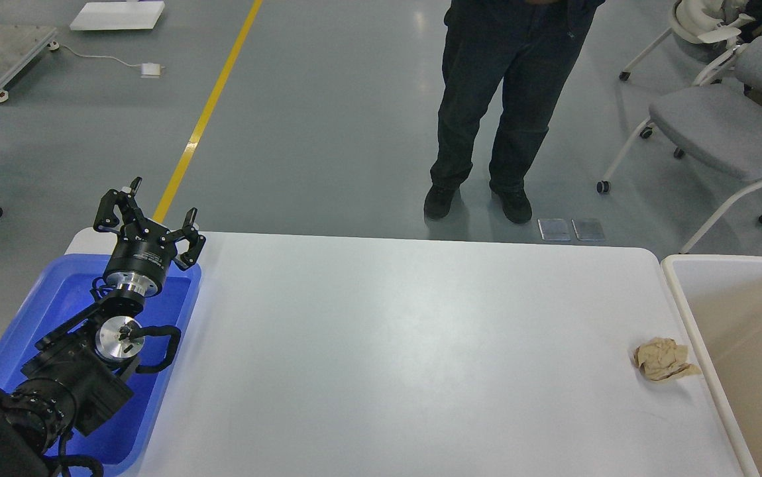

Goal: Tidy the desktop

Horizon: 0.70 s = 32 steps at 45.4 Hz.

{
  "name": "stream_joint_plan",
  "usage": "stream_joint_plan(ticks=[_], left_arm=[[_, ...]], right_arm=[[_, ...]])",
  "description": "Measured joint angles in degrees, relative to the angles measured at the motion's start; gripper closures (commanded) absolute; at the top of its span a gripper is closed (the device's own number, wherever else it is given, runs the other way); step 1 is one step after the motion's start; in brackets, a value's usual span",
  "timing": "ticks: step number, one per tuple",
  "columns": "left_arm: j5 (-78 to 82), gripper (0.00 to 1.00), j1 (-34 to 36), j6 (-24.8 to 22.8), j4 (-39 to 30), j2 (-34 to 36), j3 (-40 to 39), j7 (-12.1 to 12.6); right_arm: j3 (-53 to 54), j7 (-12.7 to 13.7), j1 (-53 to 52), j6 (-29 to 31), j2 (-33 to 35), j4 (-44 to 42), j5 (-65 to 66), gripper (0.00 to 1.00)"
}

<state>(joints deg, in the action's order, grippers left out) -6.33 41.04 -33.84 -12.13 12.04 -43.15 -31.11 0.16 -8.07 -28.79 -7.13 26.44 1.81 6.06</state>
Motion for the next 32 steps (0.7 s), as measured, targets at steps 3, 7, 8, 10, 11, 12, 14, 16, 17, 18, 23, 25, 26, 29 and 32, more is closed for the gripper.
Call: stream_joint_plan(ticks=[3,7,8,10,11,12,14,16,17,18,23,25,26,29,32], left_arm=[[0.0,0.0,0.0,0.0,0.0,0.0,0.0,0.0],[0.0,0.0,0.0,0.0,0.0,0.0,0.0,0.0],[0.0,0.0,0.0,0.0,0.0,0.0,0.0,0.0],[0.0,0.0,0.0,0.0,0.0,0.0,0.0,0.0],[0.0,0.0,0.0,0.0,0.0,0.0,0.0,0.0],[0.0,0.0,0.0,0.0,0.0,0.0,0.0,0.0],[0.0,0.0,0.0,0.0,0.0,0.0,0.0,0.0],[0.0,0.0,0.0,0.0,0.0,0.0,0.0,0.0],[0.0,0.0,0.0,0.0,0.0,0.0,0.0,0.0],[0.0,0.0,0.0,0.0,0.0,0.0,0.0,0.0],[0.0,0.0,0.0,0.0,0.0,0.0,0.0,0.0],[0.0,0.0,0.0,0.0,0.0,0.0,0.0,0.0],[0.0,0.0,0.0,0.0,0.0,0.0,0.0,0.0],[0.0,0.0,0.0,0.0,0.0,0.0,0.0,0.0],[0.0,0.0,0.0,0.0,0.0,0.0,0.0,0.0]], right_arm=[[0.1,0.0,-0.6,0.0,0.2,0.0,0.0,0.0],[0.8,0.0,-1.7,0.0,0.5,0.0,-0.2,0.0],[1.2,0.1,-2.1,0.0,0.6,0.0,-0.3,0.0],[1.8,0.1,-2.7,0.0,0.8,0.0,-0.4,0.0],[2.4,0.1,-3.2,0.0,0.9,0.0,-0.4,0.0],[2.8,0.1,-3.5,0.0,1.0,0.0,-0.4,0.0],[3.9,0.1,-4.3,0.0,1.3,0.0,-0.5,0.0],[5.2,0.1,-5.4,0.1,1.7,0.1,-0.5,0.0],[5.8,0.1,-5.9,0.1,1.8,0.1,-0.6,0.0],[6.7,0.1,-6.5,0.1,2.0,0.1,-0.6,0.0],[10.6,0.0,-9.0,0.2,2.7,0.9,-1.0,0.0],[12.8,0.0,-10.2,0.3,3.2,1.8,-1.4,0.0],[13.6,0.0,-10.6,0.3,3.4,2.2,-1.6,0.0],[16.5,0.0,-11.8,0.4,4.1,4.4,-2.3,0.0],[20.0,0.0,-13.0,0.5,5.6,8.7,-3.1,0.0]])
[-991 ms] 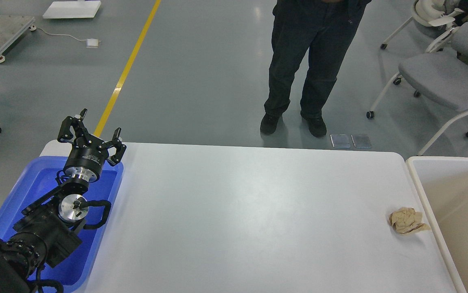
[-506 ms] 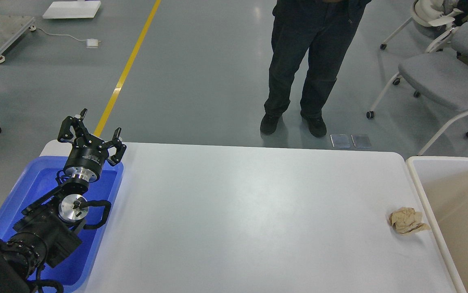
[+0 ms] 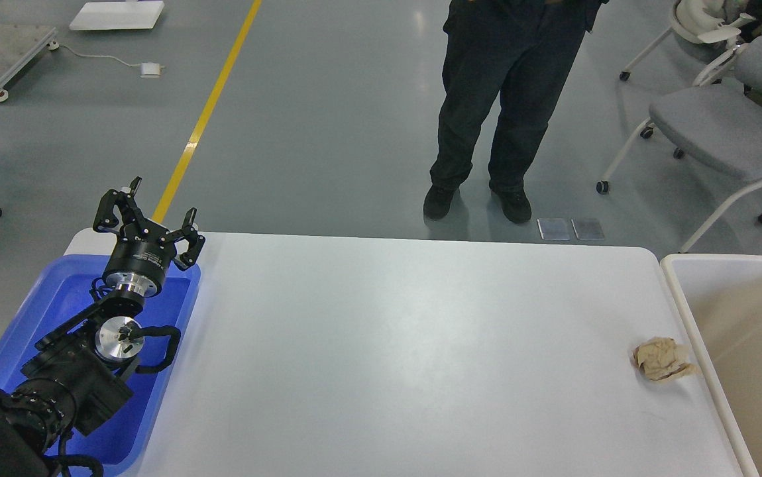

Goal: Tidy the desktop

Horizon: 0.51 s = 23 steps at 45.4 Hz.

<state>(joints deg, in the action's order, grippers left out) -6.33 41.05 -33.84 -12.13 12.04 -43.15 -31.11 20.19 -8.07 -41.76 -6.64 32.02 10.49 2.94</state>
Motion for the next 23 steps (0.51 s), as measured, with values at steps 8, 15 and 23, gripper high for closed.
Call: stream_joint_plan(ticks=[8,15,23], left_arm=[[0.0,0.0,0.0,0.0,0.0,0.0,0.0,0.0],[0.0,0.0,0.0,0.0,0.0,0.0,0.0,0.0],[0.0,0.0,0.0,0.0,0.0,0.0,0.0,0.0]], right_arm=[[6.0,0.0,-1.3,0.2,2.3,8.7,-1.9,0.0],[10.8,0.1,-2.4,1.0,3.3,15.1,-4.0,0.0],[14.7,0.2,-3.1,4.2,2.8,20.1,-6.7,0.0]])
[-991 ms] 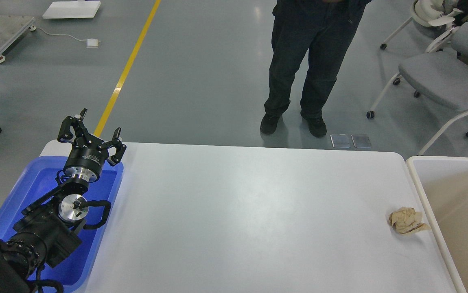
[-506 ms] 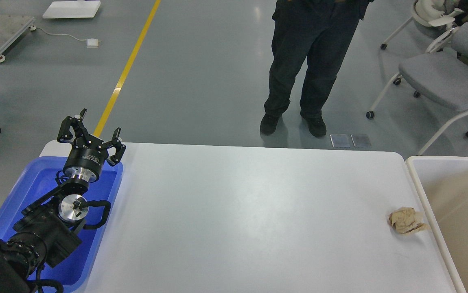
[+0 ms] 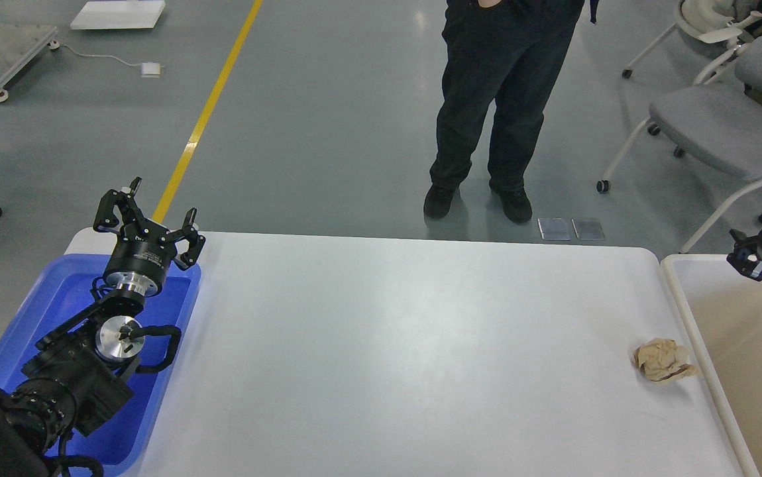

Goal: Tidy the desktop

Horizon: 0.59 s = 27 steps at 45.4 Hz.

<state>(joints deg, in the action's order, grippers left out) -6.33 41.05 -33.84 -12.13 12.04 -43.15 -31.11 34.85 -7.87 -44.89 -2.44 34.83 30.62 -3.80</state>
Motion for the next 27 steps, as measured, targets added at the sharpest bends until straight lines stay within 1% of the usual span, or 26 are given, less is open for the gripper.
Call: stream_joint_plan(ticks=[11,27], left_arm=[[0.0,0.0,0.0,0.0,0.0,0.0,0.0,0.0],[0.0,0.0,0.0,0.0,0.0,0.0,0.0,0.0]], right_arm=[[4.6,0.0,-0.4,4.9,-3.3,3.5,-2.9,0.0],[9.3,0.0,-0.8,7.0,-12.2,5.2,-4.2,0.0]])
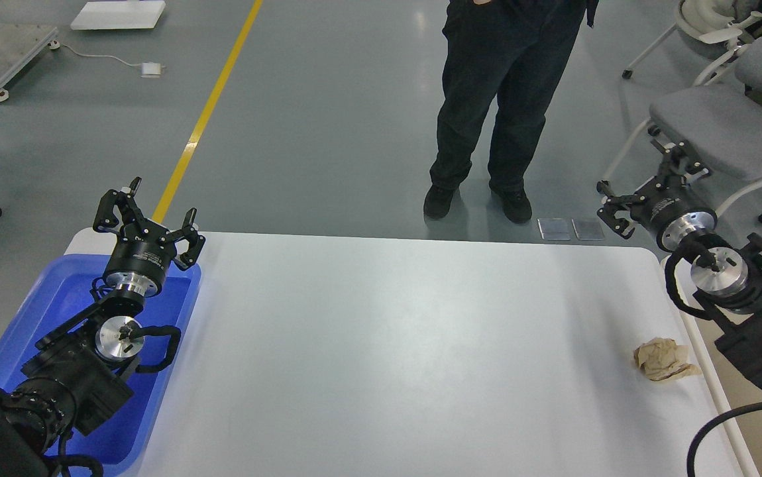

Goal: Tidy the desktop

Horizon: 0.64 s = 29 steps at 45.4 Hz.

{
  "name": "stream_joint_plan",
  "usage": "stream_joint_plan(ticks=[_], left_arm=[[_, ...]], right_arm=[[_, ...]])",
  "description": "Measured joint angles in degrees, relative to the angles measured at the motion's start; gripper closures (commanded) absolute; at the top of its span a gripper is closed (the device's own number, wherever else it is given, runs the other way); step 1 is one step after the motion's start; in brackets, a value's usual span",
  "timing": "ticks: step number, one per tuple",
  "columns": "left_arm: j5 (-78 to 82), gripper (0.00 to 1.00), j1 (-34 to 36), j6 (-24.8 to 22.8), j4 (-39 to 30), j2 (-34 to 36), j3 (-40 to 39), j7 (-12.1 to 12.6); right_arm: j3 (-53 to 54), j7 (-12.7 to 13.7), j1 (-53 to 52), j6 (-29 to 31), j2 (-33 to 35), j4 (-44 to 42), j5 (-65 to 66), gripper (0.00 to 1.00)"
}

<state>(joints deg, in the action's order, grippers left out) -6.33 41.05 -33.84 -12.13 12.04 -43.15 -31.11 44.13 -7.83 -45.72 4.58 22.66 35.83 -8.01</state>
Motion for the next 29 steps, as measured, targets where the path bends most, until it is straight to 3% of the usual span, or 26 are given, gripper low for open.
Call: stream_joint_plan(ticks=[13,29], left_arm=[[0.0,0.0,0.0,0.0,0.0,0.0,0.0,0.0],[0.0,0.0,0.0,0.0,0.0,0.0,0.0,0.0]], right_arm=[[1.3,-0.1,-0.2,0.5,-7.6,-0.5,-0.2,0.0],[2.0,-0.2,1.7,3.3,-11.1,-0.7,-0.2,0.0]])
